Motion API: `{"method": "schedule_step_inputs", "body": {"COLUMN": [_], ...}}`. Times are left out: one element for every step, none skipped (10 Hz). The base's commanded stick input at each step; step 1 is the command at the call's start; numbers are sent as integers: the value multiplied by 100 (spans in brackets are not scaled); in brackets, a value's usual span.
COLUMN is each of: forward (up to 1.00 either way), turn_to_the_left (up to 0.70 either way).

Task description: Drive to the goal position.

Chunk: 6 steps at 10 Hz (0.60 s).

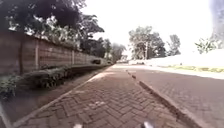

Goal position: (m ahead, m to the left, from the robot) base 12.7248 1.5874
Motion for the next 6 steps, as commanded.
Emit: {"method": "schedule_step_inputs", "body": {"forward": [70, 70, 70, 70, 70, 70], "turn_to_the_left": [0, 0, 0, 0, 0, 0]}}
